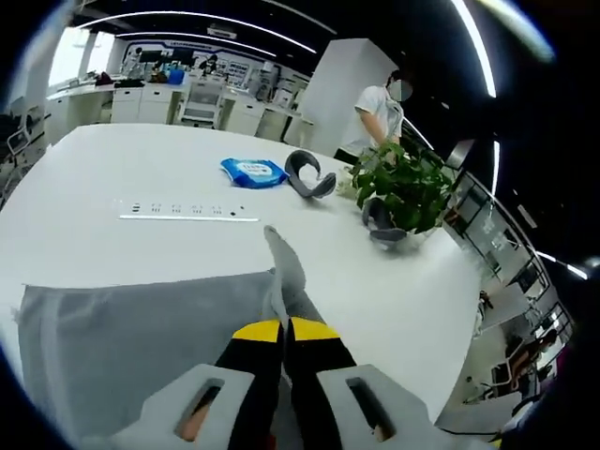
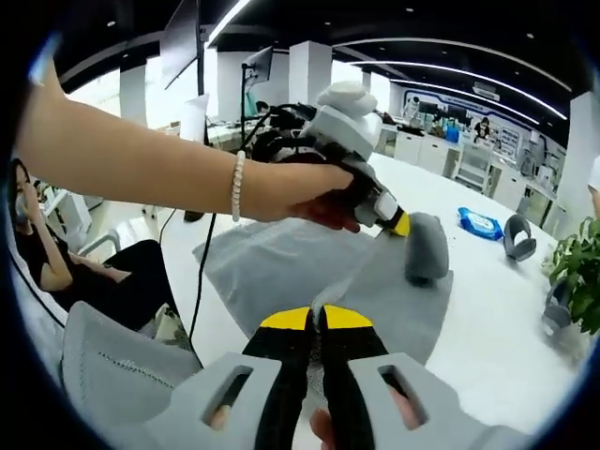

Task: Fold the towel on the table until its edges align and the towel forms a compact rectangular stack.

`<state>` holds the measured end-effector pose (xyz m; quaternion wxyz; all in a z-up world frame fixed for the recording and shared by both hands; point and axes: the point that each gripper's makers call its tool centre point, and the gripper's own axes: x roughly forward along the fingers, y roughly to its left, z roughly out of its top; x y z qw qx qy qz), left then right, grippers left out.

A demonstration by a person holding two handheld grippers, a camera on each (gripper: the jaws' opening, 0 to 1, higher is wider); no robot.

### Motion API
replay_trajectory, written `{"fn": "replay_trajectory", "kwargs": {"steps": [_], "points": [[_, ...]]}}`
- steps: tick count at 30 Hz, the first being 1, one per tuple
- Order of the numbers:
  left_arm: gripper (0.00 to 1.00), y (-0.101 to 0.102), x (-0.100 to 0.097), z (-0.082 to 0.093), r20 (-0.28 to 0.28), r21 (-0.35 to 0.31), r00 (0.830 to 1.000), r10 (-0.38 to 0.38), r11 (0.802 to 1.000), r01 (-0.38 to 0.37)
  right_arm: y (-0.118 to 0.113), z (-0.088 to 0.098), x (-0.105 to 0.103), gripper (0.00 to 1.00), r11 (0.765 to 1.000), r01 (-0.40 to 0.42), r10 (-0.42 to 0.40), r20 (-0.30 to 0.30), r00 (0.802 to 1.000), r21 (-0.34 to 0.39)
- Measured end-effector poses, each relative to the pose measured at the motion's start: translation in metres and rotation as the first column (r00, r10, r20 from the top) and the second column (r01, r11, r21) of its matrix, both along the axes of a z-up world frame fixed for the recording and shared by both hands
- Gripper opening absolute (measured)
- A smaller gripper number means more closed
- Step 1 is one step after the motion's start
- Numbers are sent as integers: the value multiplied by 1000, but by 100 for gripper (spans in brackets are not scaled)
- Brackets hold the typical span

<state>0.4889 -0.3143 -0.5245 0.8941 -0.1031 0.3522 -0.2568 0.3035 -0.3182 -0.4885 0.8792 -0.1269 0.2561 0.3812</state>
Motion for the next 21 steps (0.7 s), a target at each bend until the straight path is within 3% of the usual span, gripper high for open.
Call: {"fn": "replay_trajectory", "kwargs": {"steps": [11,18,21], "points": [[2,37,3,7,21,-23,999,30,999,-30,48,2,1,1,998,-54,55,27,998,-22],[2,62,5,2,40,3,999,27,1000,-27,72,6,4,1,996,-85,86,38,996,-36],[2,74,8,1,23,-30,998,60,998,-59,80,7,4,1,995,-95,97,43,994,-42]]}}
